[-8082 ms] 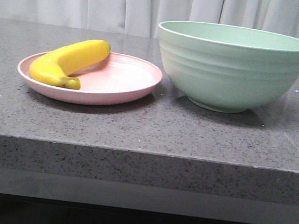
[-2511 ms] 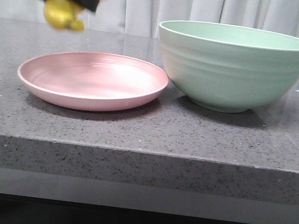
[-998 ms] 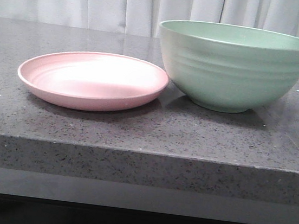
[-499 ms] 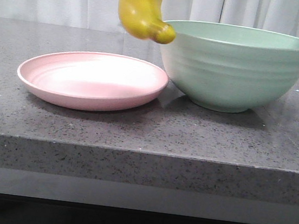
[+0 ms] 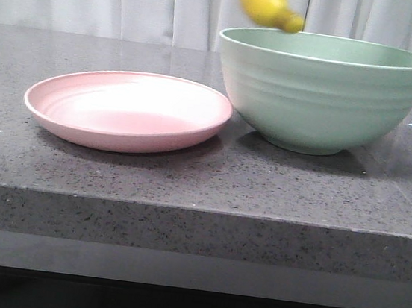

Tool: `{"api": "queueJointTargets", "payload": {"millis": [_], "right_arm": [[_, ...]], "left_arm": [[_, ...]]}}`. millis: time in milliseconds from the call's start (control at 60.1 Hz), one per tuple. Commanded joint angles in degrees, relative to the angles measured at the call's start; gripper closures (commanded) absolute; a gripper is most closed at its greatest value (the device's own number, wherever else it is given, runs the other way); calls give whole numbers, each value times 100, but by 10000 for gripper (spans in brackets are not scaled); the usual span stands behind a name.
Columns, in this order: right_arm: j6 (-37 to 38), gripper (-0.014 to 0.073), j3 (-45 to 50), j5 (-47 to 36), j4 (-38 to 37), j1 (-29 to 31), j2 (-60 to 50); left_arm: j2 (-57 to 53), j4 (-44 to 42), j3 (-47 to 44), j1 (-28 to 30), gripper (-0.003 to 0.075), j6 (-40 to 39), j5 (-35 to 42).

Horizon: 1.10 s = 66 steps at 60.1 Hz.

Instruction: Transfer banana from pink plate to green bowl

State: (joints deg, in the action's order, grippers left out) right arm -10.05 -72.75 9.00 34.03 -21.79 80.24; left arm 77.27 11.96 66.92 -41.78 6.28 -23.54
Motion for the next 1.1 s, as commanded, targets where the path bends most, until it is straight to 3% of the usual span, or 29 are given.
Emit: {"api": "queueJointTargets", "payload": {"millis": [0,249,516,931,1081], "right_arm": [[-275,489,-663,71,-113,406,-60],[-651,489,-1239,1664,-450,845,488],[-651,482,-1239,2119,-478,834,1209],[-651,116,-1239,2149,-478,834,1311],[-651,79,-1239,2149,-495,834,1206]], "left_arm": [[-211,45,209,-42,121,5,310],[-211,42,209,-42,121,5,310],[-211,33,209,-42,121,5,310],[-211,33,209,-42,121,5,310],[-211,-19,209,-42,121,5,320]]}}
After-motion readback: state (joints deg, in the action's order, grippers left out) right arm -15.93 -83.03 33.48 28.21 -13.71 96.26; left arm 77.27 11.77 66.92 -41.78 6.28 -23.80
